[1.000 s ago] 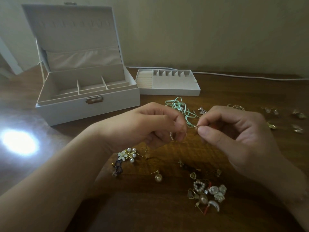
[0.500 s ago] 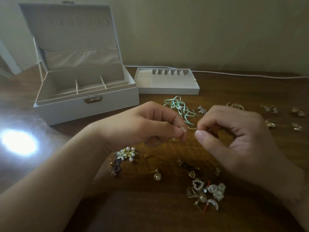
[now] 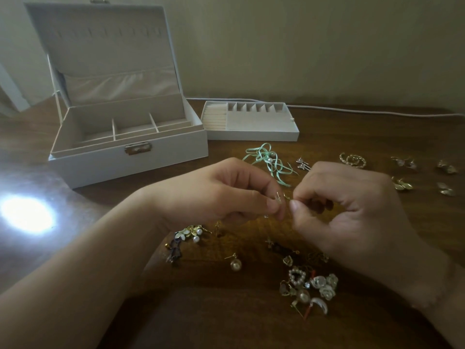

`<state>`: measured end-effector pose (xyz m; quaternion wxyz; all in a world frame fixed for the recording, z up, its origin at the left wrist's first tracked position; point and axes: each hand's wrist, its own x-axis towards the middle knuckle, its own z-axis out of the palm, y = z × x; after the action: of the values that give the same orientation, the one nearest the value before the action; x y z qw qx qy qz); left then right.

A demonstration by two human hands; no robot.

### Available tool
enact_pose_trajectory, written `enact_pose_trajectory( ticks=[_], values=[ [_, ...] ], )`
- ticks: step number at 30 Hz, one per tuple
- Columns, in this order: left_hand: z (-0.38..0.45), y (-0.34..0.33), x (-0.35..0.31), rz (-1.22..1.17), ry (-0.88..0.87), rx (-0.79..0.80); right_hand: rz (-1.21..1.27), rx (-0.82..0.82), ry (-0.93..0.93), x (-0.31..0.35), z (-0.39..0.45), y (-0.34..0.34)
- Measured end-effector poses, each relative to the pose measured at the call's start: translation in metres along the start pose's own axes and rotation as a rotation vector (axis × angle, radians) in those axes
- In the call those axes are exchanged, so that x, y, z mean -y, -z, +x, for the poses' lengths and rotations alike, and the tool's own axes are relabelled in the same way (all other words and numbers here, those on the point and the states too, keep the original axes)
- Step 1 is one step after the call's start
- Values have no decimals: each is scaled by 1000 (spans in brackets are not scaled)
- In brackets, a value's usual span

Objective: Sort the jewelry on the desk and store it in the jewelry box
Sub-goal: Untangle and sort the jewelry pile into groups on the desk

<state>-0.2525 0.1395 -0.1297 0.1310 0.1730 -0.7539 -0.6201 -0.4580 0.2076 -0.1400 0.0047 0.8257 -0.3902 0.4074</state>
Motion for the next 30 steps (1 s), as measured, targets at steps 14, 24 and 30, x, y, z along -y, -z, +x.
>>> enact_pose_trajectory(
  ticks=[14,24,30],
  values=[
    [-4,0,-5,72,85,148,-115,96,99,-2,3,6],
    [-15,17,-8,434,161,108,-70,368,-60,-11,1,4],
    [-6,15,-6,-488,-60,-137,119,339,-263,-8,4,2]
  ],
)
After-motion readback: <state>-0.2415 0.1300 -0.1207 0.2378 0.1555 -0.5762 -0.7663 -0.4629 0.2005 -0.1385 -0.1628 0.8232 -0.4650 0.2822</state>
